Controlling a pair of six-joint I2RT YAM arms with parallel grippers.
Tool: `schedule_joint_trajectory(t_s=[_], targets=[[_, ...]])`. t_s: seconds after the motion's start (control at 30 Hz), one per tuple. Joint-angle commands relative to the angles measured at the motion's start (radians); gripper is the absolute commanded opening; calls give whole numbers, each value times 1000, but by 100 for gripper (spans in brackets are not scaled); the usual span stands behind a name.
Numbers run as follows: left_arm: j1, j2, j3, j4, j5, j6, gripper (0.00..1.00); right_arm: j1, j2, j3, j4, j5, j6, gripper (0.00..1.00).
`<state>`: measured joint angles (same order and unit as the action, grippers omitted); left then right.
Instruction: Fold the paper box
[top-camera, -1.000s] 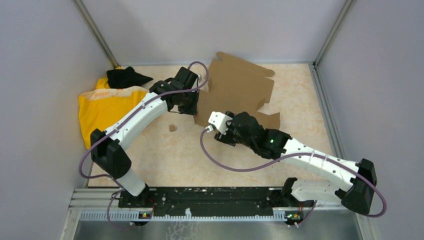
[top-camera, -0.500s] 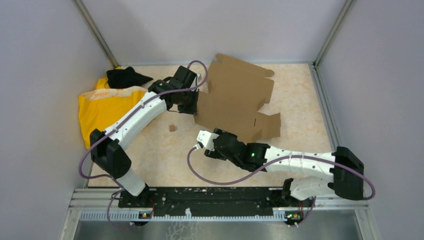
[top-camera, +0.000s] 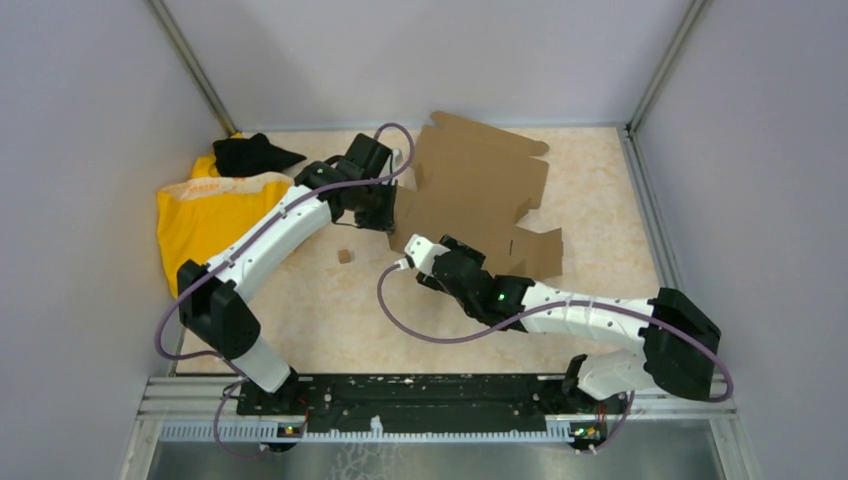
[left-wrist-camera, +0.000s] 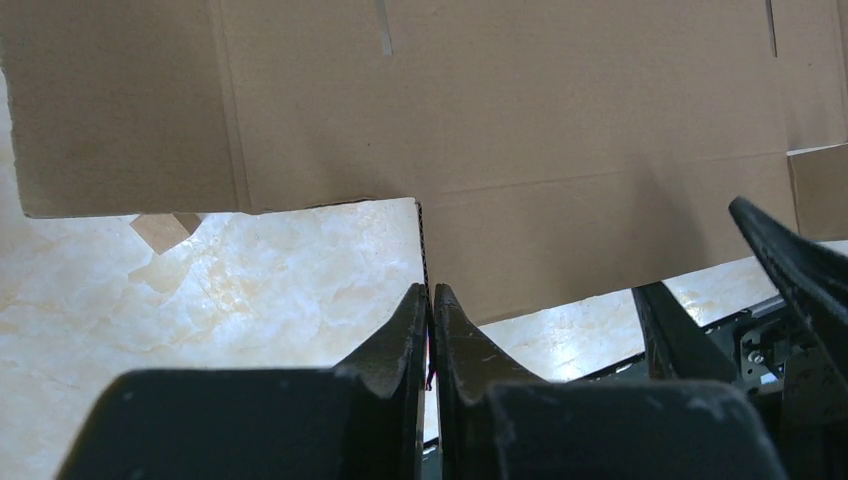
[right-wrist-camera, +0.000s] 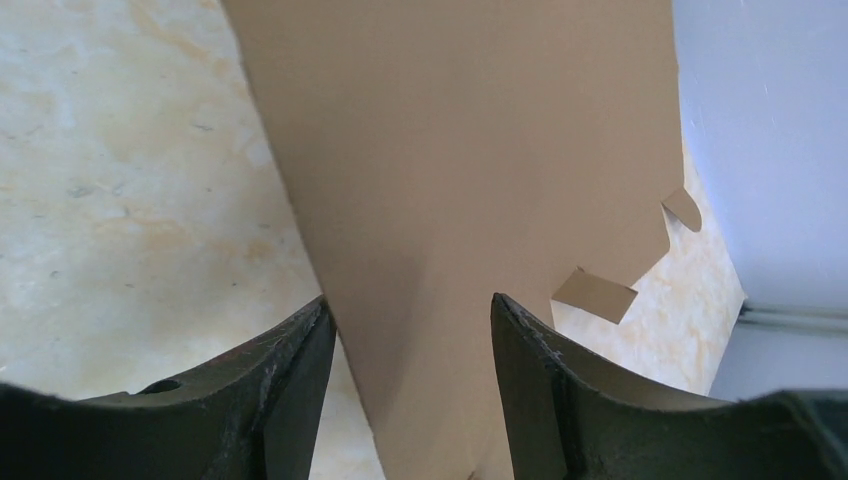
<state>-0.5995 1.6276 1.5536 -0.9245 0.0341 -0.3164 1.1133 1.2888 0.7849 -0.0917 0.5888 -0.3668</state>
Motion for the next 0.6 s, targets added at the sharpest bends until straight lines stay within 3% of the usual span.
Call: schedule_joint_trajectory(t_s=[0.0,0.27,0.43,0.5,0.57], targets=[[6,-41,1,3,18,15,10,-50,8,28,78,-17,-13,57],[8,-32,25,-1,24,17,13,-87,50,38,115,-21,-11,48],[10,-31,43,-6,24,19,17,-100,96,58,122,-21,-6,35],[11,-31,52,-10,23,21,22,-104,110,73,111,-27,-4,30],[14,-31,67,-20,10,21,34,-104,115,91,95,-27,-2,26]])
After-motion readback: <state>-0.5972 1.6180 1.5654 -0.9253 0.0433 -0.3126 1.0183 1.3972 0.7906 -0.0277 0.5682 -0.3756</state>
